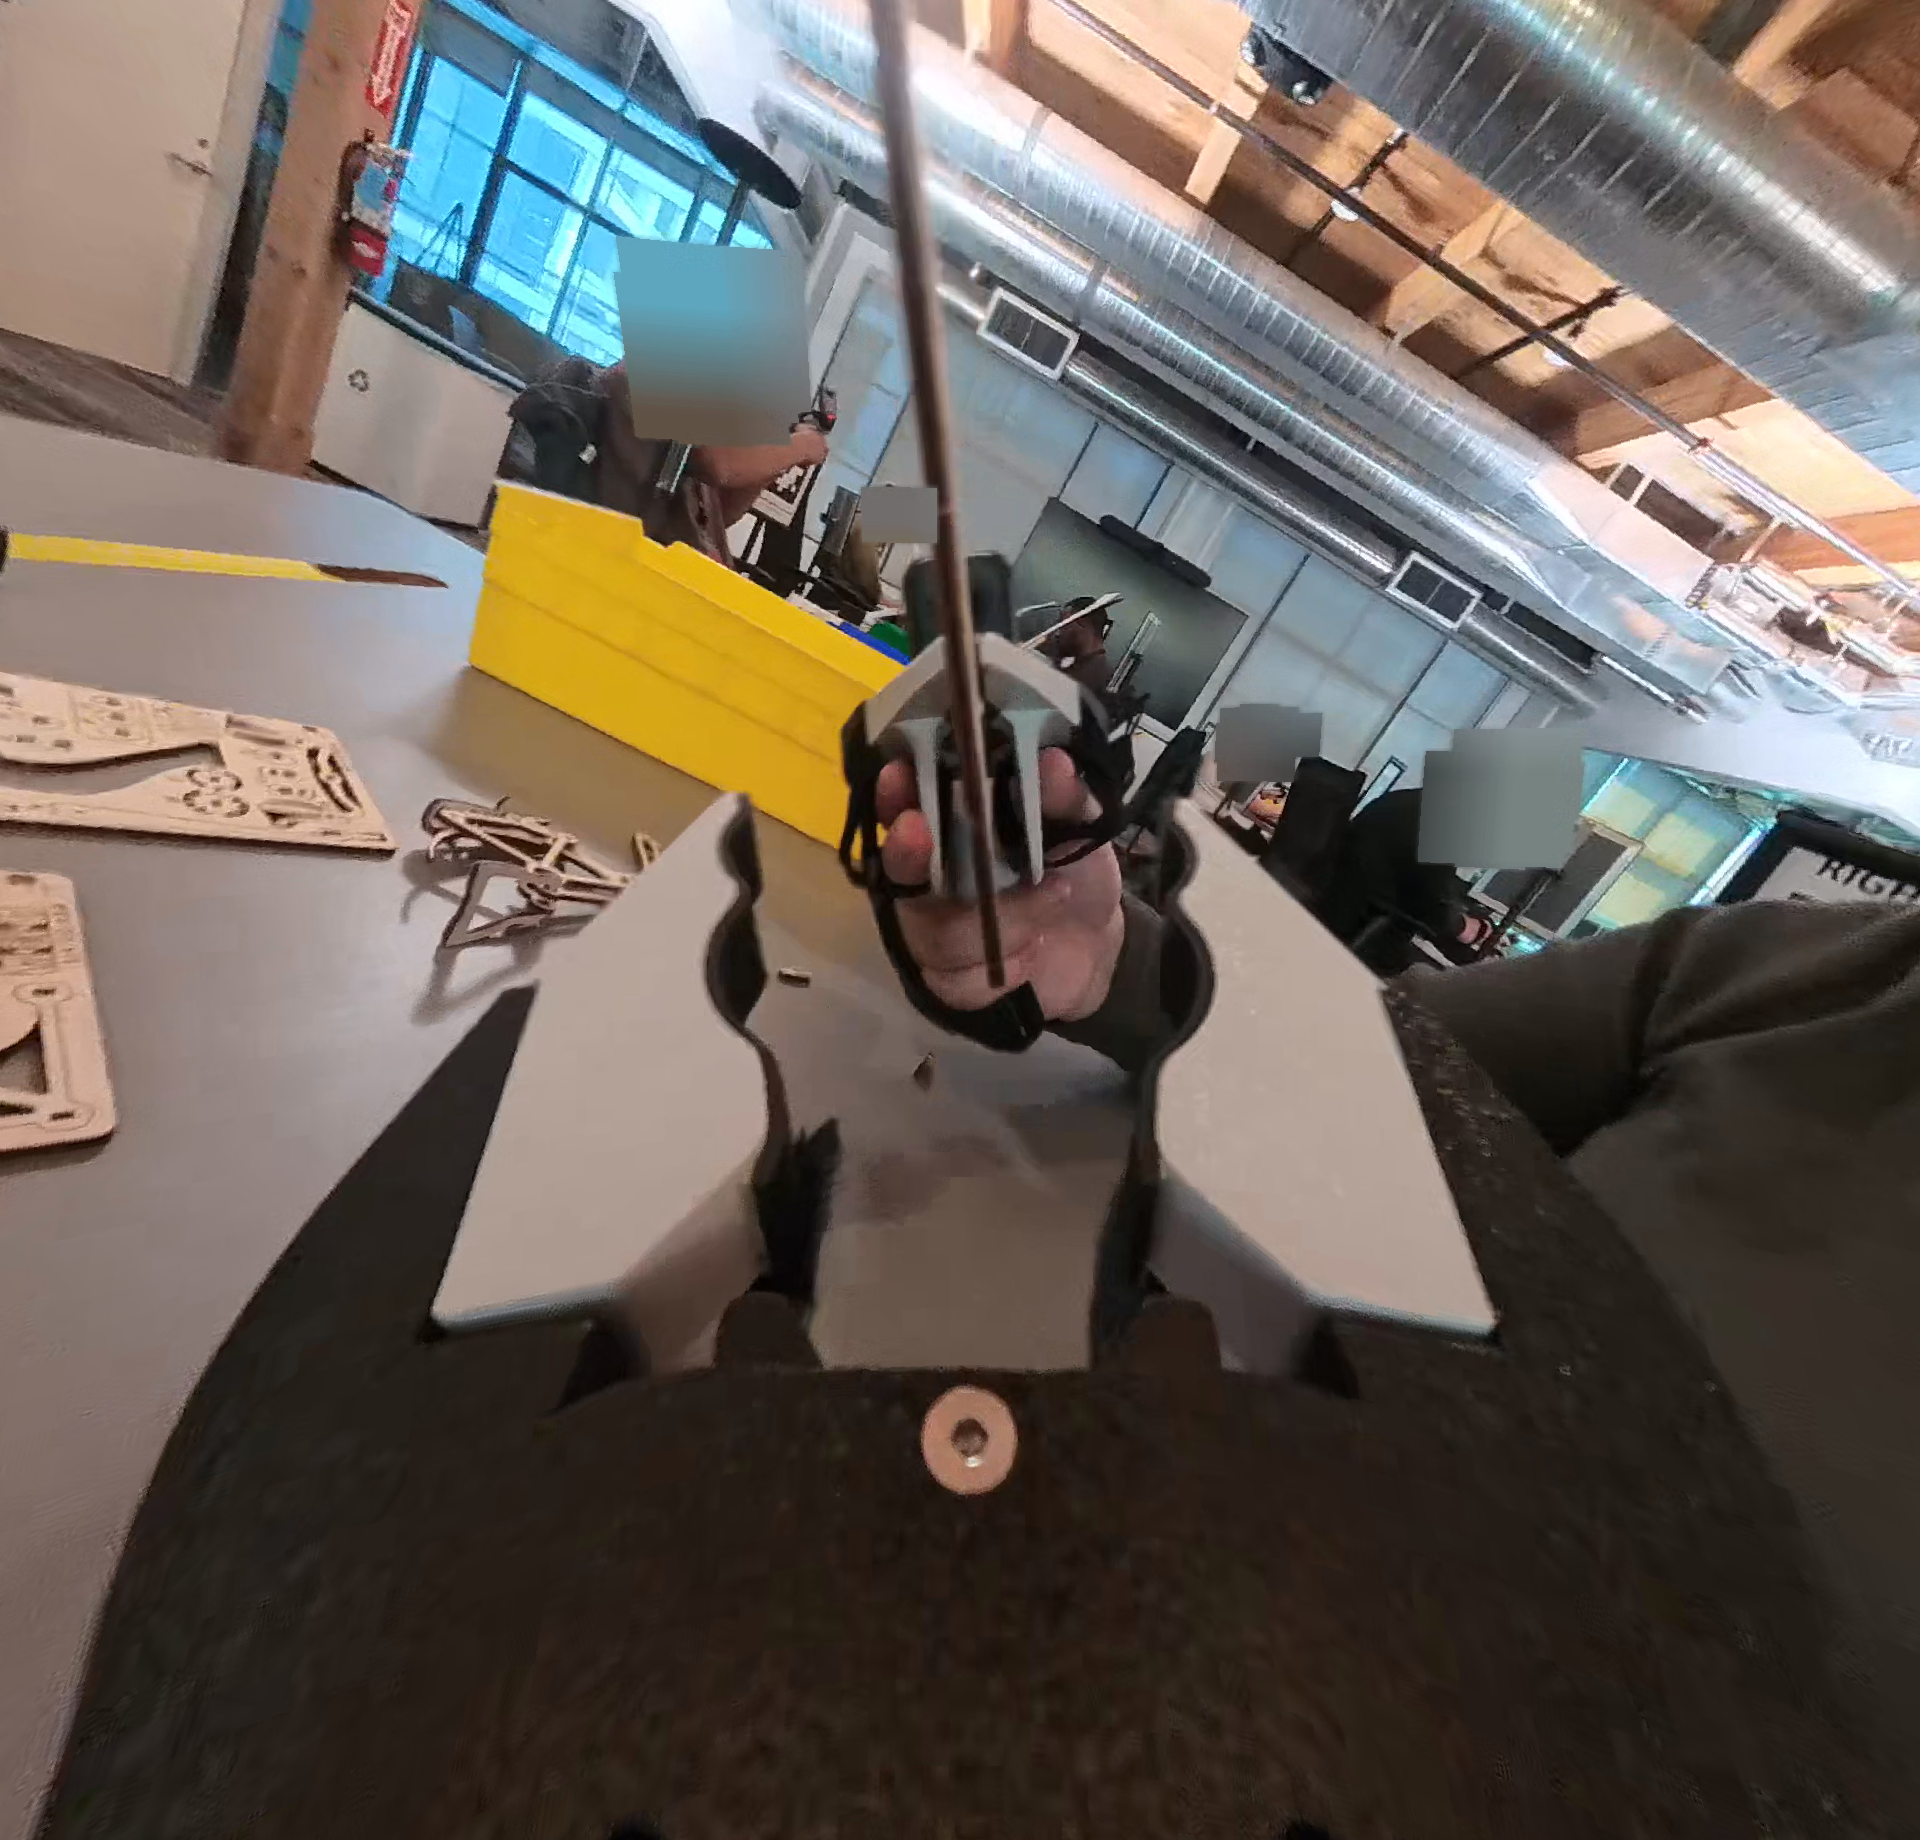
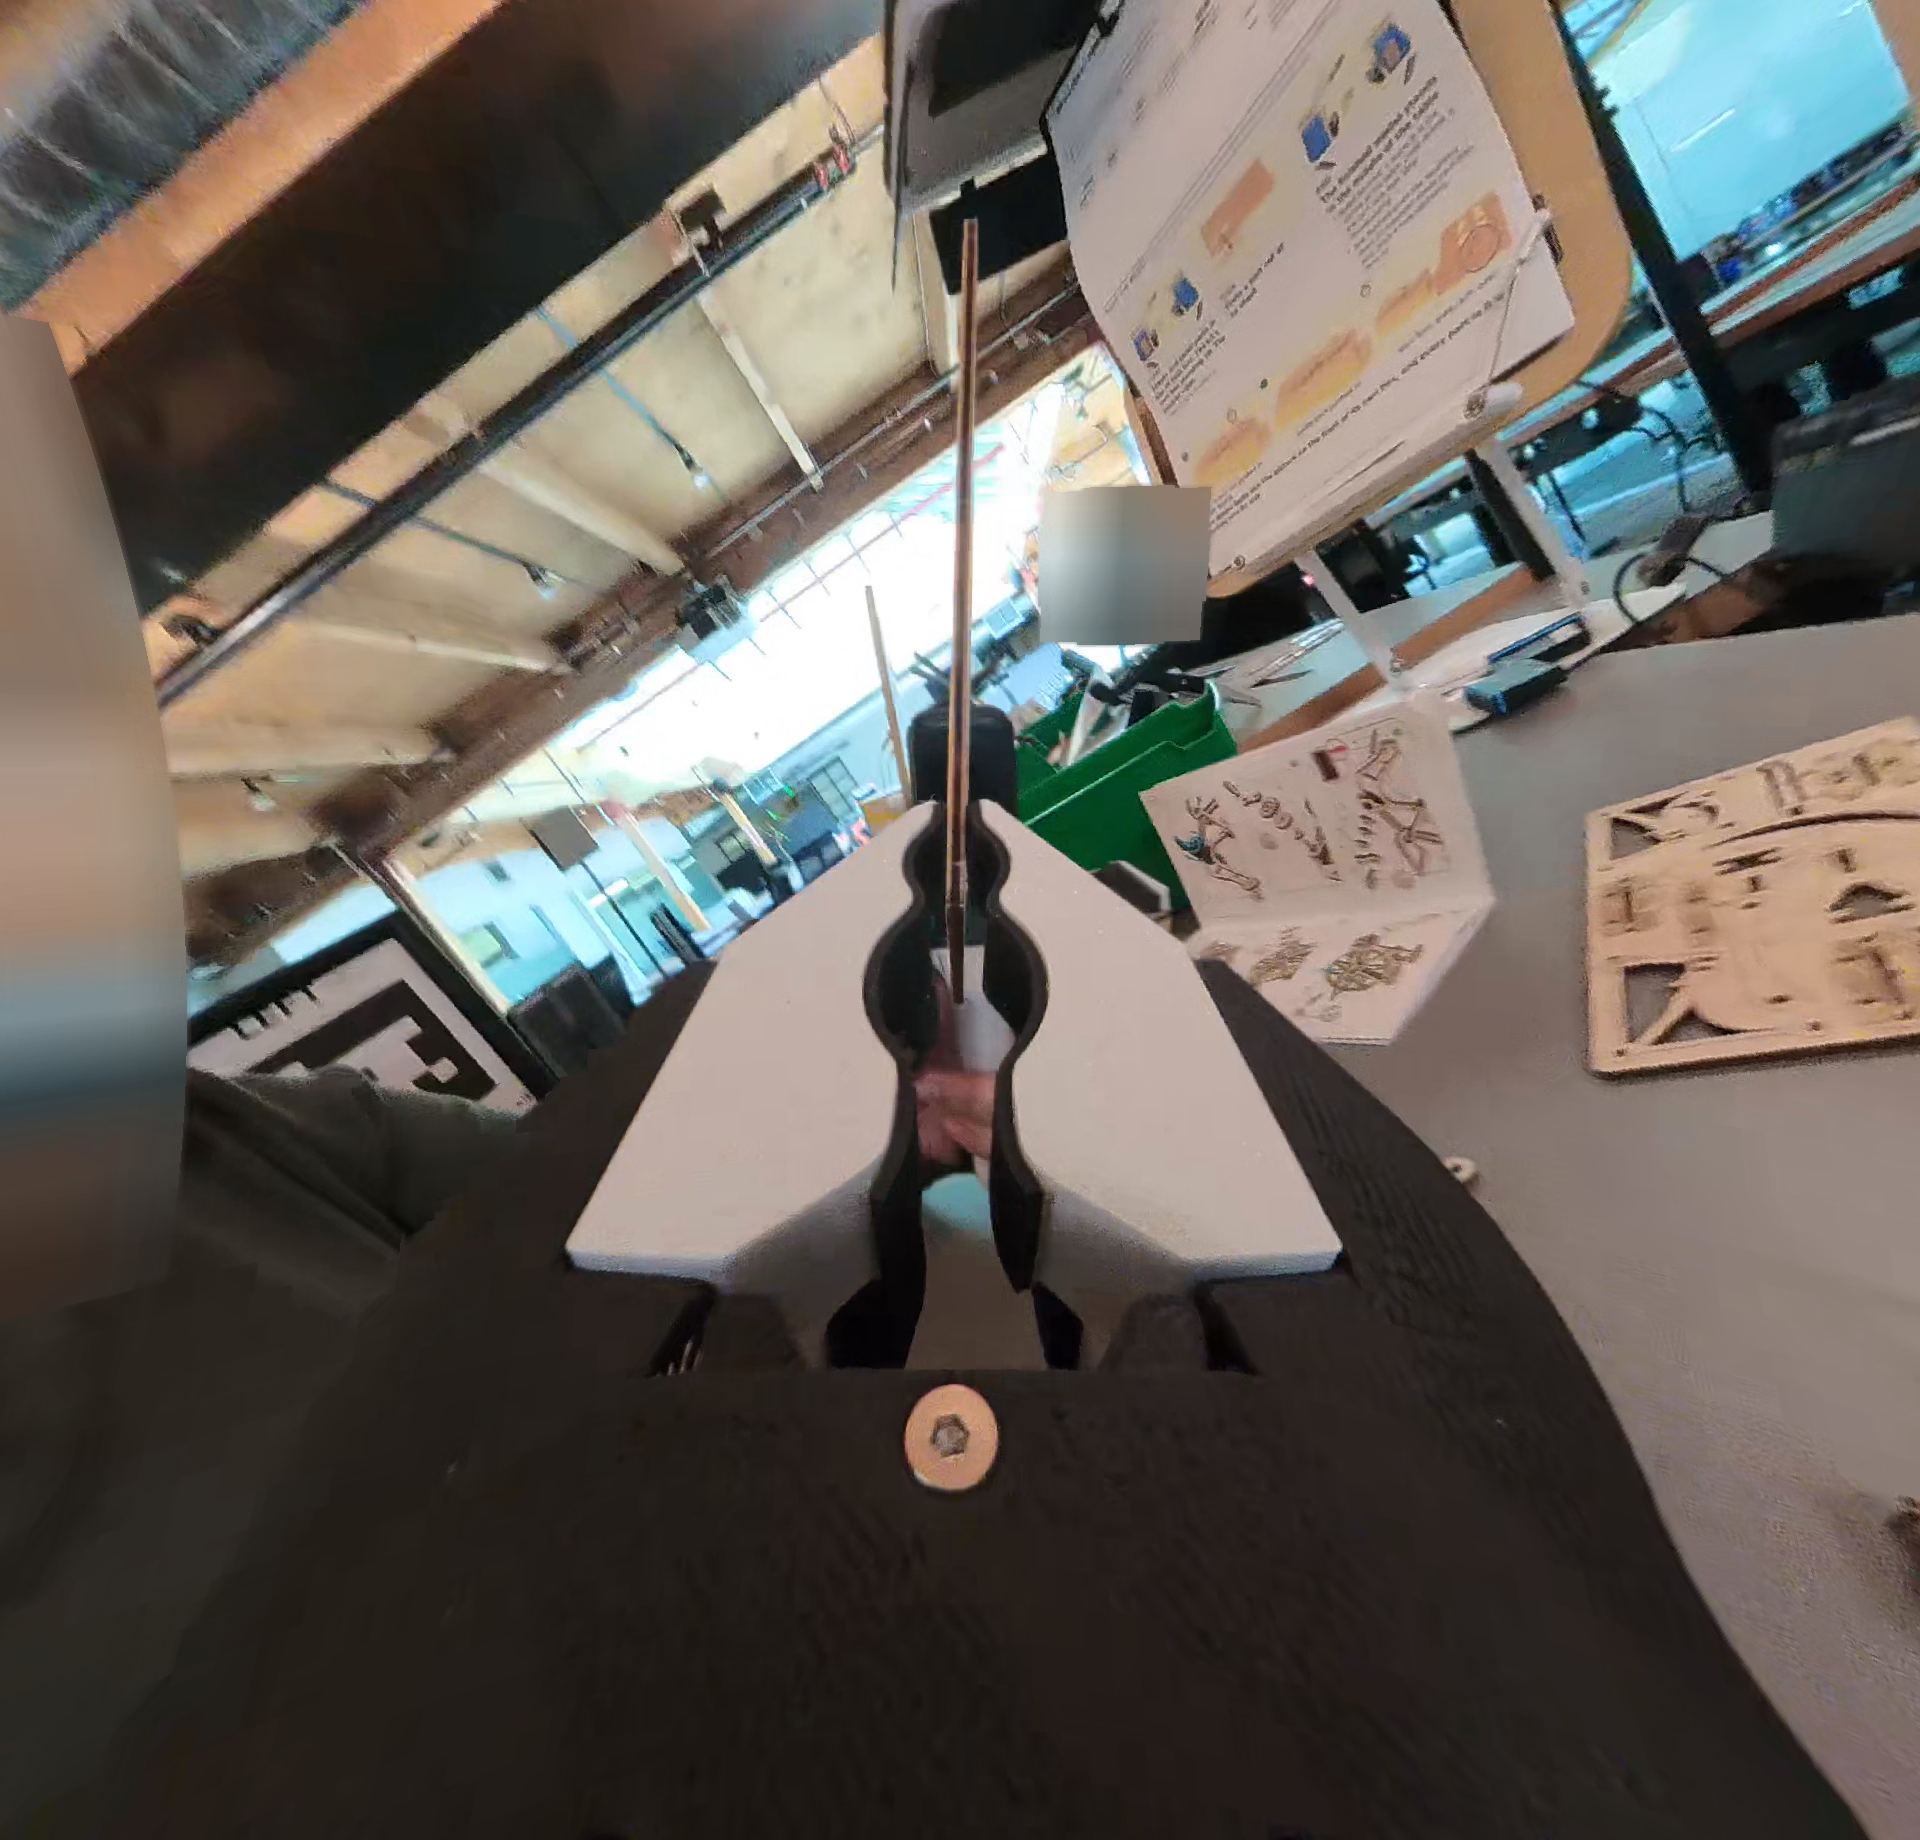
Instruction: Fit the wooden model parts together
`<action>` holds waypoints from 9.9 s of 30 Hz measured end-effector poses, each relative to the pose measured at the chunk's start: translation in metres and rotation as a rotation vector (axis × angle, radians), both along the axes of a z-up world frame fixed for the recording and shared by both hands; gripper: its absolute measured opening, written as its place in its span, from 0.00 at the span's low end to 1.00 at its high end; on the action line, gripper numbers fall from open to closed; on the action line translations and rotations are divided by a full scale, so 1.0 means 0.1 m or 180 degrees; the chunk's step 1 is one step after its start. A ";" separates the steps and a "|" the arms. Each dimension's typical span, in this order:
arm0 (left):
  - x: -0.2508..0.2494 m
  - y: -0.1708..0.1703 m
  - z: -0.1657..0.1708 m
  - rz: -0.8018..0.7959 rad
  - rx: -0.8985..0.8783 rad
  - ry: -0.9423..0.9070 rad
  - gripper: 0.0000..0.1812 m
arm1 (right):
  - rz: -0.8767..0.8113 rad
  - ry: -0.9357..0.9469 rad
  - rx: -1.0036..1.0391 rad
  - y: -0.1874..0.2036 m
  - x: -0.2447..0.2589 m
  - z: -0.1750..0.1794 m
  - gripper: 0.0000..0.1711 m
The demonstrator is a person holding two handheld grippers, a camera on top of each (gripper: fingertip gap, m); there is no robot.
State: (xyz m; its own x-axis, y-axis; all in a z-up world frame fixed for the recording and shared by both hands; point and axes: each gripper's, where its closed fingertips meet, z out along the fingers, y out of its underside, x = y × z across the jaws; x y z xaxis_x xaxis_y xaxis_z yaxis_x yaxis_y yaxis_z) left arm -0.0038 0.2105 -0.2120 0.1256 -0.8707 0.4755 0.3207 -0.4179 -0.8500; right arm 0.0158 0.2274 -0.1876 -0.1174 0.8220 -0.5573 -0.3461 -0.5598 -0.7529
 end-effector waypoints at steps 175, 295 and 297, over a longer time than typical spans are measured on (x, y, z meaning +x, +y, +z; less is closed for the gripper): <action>0.12 0.14 -0.65 0.0607 0.0471 0.1585 0.00 | -0.0974 -0.2103 0.1197 0.09 -0.07 -0.84 0.07; 0.04 -0.05 0.00 0.0218 0.0320 -0.0354 0.00 | -0.0030 -0.0615 0.0646 -0.22 -0.17 -0.38 0.05; 0.03 -0.03 -0.01 0.0220 0.0281 -0.0349 0.00 | -0.0014 -0.0601 0.0639 -0.23 -0.17 -0.38 0.01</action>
